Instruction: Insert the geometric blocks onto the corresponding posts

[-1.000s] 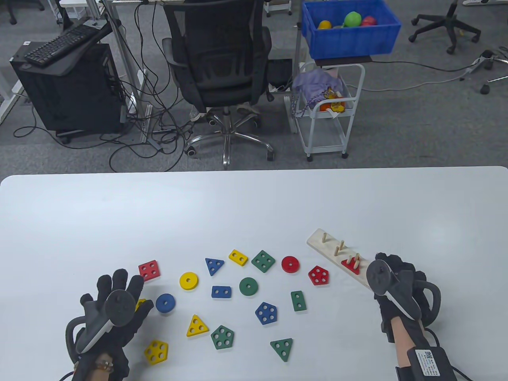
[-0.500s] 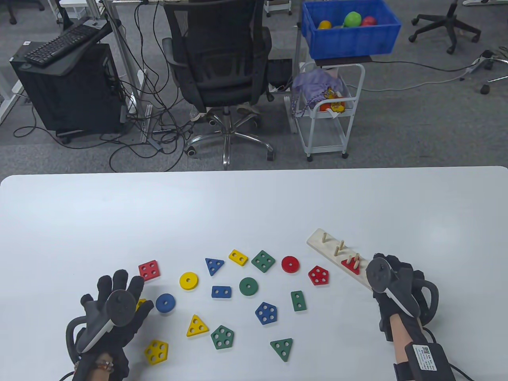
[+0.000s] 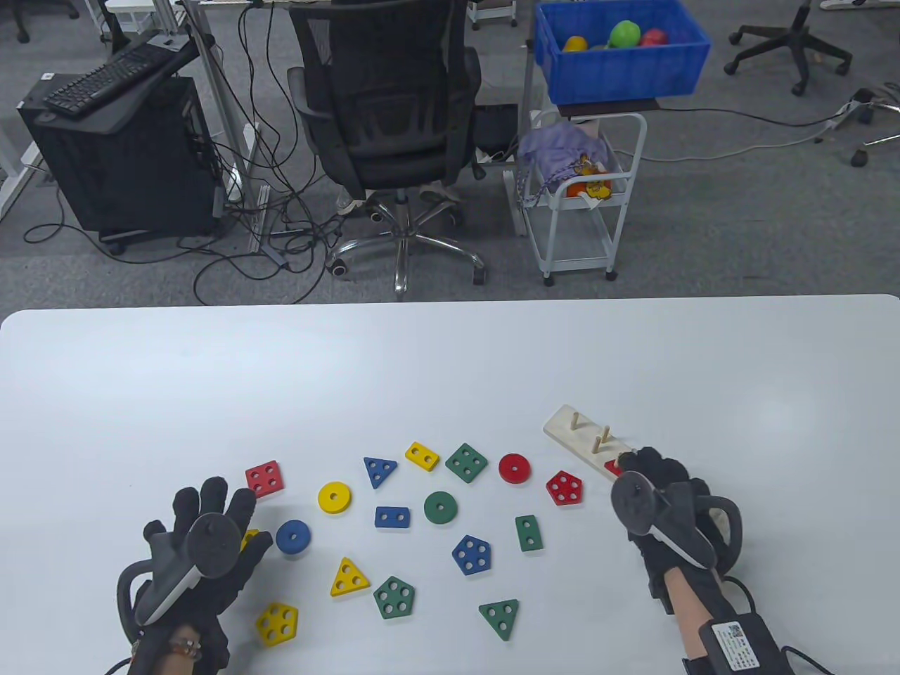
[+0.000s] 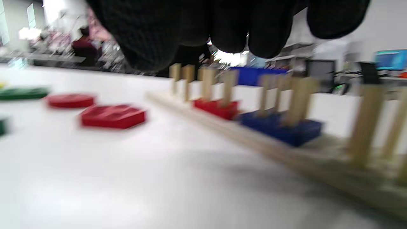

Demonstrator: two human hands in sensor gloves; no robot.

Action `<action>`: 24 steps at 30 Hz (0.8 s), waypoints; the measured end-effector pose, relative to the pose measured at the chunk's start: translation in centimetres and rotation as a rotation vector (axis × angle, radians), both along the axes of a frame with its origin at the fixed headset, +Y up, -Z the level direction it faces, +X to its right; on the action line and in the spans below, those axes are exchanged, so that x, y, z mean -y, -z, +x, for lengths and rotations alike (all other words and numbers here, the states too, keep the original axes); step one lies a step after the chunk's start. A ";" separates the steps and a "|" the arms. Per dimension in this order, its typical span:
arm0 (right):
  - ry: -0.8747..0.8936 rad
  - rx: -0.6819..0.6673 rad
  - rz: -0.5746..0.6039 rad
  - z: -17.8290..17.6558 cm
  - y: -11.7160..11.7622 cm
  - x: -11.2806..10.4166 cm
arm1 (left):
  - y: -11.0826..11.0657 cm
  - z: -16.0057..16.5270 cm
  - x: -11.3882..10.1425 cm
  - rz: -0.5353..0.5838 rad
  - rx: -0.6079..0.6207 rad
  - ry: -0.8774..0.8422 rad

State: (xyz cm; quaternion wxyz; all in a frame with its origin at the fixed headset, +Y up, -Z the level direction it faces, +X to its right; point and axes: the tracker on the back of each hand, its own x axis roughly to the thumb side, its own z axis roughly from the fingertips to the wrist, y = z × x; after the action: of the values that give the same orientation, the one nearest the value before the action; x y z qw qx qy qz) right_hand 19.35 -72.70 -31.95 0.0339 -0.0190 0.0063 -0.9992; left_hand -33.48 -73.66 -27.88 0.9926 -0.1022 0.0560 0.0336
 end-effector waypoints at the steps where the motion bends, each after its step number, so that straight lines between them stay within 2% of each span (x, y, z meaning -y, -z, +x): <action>1: -0.033 -0.031 -0.029 -1.1 0.2 0.3 | 0.0 0.0 0.0 0.000 0.000 0.001; 4: -0.171 -0.099 -0.125 -4.3 1.8 1.2 | 0.0 0.0 0.0 -0.001 0.001 -0.001; 7: -0.225 -0.103 -0.164 -5.9 3.4 1.9 | 0.0 0.0 0.1 -0.009 0.002 -0.001; 14: -0.277 -0.139 -0.279 -7.2 5.5 3.1 | 0.0 -0.1 0.0 -0.012 -0.005 -0.007; 24: -0.171 -0.182 -0.165 -6.4 4.7 3.4 | 0.0 0.0 0.1 -0.009 0.003 0.003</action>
State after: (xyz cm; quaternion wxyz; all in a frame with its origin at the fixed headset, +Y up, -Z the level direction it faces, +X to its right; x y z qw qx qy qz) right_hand 12.91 -76.07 -36.64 0.1168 -0.1127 -0.0745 -0.9839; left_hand -33.43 -73.75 -27.91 0.9923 -0.1065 0.0547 0.0315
